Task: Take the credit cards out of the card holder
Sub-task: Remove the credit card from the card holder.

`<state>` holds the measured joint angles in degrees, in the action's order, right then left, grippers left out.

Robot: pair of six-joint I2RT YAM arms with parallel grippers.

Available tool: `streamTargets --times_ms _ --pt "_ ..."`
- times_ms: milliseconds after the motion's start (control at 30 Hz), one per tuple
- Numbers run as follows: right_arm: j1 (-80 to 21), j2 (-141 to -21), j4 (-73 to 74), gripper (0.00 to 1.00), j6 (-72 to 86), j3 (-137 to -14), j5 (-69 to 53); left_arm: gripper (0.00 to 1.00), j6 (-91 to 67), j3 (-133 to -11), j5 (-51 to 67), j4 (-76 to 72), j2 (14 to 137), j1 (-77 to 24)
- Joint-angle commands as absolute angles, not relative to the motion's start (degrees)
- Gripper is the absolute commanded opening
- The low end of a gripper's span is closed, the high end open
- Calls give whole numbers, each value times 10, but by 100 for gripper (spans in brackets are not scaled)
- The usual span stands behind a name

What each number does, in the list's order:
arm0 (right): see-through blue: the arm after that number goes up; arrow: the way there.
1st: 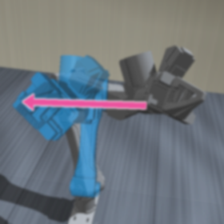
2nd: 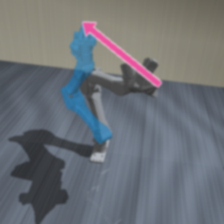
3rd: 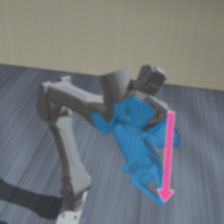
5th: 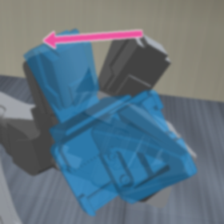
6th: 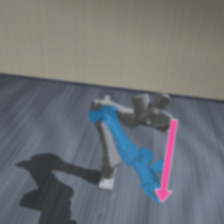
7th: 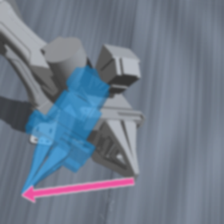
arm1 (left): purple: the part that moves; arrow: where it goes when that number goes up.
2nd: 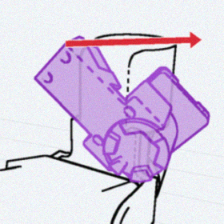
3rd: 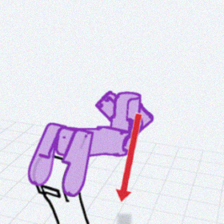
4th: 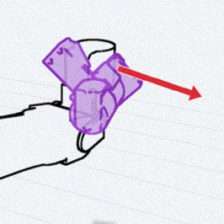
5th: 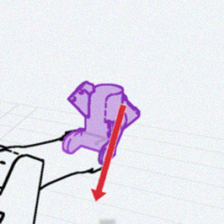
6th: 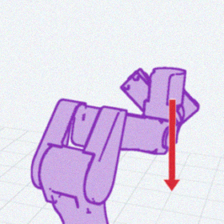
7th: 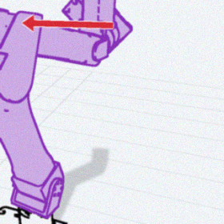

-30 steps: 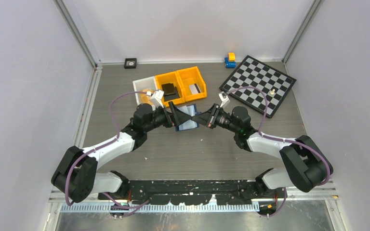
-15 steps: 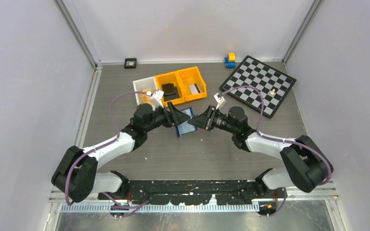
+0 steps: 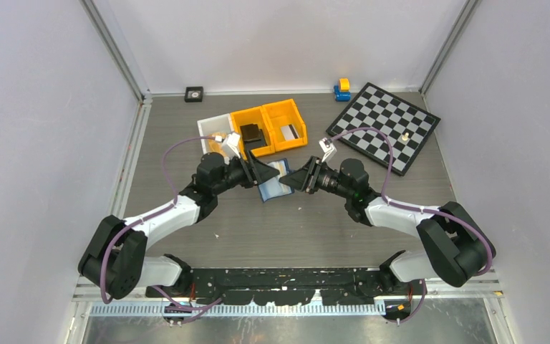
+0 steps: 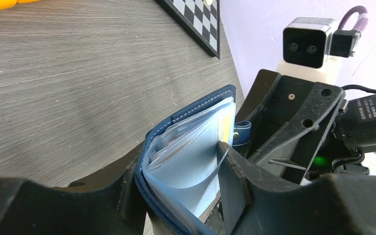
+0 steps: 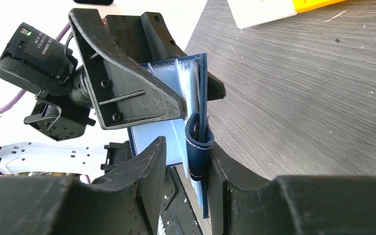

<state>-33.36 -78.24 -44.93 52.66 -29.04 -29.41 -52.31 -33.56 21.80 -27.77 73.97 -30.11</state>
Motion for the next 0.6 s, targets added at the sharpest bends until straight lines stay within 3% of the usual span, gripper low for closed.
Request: streamTargets --times_ms 0,400,567 --pt "-336 -747 -483 36 527 -296 -283 30 -524 -338 220 -306 736 -295" --pt "-309 -755 -468 8 553 -295 -272 21 -539 -331 236 -329 732 -285" --pt "-301 -765 -492 4 571 -294 -285 21 -542 -330 237 -330 733 -281"
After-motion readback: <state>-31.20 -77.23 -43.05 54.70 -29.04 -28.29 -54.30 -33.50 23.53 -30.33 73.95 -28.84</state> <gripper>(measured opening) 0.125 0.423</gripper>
